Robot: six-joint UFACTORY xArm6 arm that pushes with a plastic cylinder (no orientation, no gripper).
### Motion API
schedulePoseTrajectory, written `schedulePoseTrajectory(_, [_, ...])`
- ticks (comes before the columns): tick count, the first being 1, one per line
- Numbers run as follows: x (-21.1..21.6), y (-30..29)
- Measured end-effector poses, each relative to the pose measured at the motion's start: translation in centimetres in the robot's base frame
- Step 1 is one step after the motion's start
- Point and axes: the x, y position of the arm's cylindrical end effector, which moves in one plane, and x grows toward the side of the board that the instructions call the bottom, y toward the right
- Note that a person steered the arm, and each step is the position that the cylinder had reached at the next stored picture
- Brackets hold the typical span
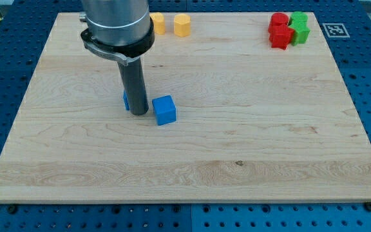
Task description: Slightly move the triangle to the top left of the cube
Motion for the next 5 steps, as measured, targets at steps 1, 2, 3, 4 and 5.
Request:
schedulePoseTrajectory(1, [-1.7, 0.2])
schedulePoseTrajectory(2, [-7.7, 3.0])
schedulePoseTrajectory(3, [-7.8, 2.5])
schedulePoseTrajectory(4, [-7.8, 0.6])
schedulePoseTrajectory(5, [-11.4, -2.8])
